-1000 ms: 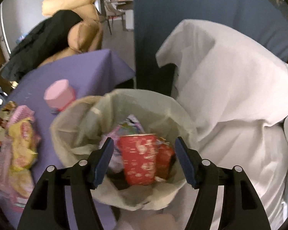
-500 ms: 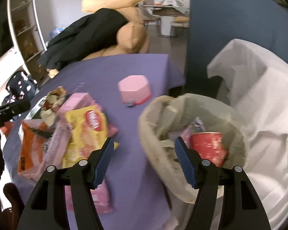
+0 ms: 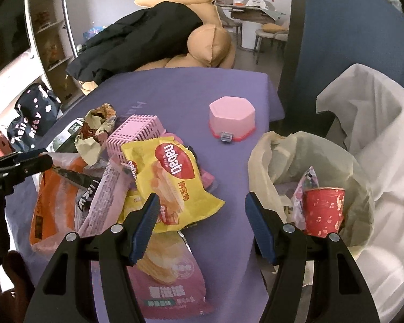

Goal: Collect trash
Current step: 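Move the left tool to the orange plastic bag and close on it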

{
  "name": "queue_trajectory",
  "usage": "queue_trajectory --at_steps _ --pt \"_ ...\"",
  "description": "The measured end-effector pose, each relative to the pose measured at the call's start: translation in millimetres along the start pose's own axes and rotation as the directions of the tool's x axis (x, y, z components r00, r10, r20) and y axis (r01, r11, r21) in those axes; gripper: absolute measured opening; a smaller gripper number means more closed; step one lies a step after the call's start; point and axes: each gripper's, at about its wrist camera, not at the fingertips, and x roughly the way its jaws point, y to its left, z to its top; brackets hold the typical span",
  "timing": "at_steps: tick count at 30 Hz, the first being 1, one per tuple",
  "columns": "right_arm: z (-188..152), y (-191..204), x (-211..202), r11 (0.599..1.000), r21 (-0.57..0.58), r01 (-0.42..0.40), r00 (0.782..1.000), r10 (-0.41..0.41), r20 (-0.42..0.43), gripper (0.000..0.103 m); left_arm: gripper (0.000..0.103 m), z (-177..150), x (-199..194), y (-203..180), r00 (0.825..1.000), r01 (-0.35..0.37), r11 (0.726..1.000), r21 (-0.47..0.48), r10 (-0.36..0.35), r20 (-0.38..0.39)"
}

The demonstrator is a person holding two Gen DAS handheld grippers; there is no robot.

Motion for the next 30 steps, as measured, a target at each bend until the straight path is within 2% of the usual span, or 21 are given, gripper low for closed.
queue_trajectory --at_steps 5,9,12,13,19,30 --pt "-3.8 3.6 2.7 1.0 -0.002 -0.007 1.0 0.007 -0.006 0.062 0.052 -2.6 11.1 -0.6 0.998 0.044 0.998 -0.037 -0.045 -0.034" --pt "-9.0 -0.5 5.4 1.0 0.013 -0.014 1.0 0.014 -0.016 0.062 0.051 -3.5 16.6 -5.1 0.998 0.042 0.998 -0.04 -0.043 -0.045" --pt "-12.1 -5.2 6.5 0.999 0.035 -0.026 0.999 0.027 -0.021 0.062 0.039 -4.4 16.9 -7.6 0.998 0.043 0.999 -0.031 -0.044 -0.046" --pt "-13.0 -6.0 6.5 0.999 0.038 -0.029 0.999 0.03 -0.021 0.062 0.035 -4.3 16.2 -8.0 0.998 0.044 0.999 -0.029 -0.045 -0.042" --pt "-15.4 -7.3 3.1 0.998 0.047 -0.047 0.999 0.048 -0.01 0.062 0.026 -0.3 10.7 -7.3 0.998 0.055 0.998 -0.018 -0.055 -0.014" --pt "-7.1 -2.8 -5.8 0.998 0.015 -0.062 0.998 0.061 0.019 0.062 0.023 12.1 -6.9 9.9 0.998 0.049 0.998 -0.04 -0.047 0.043"
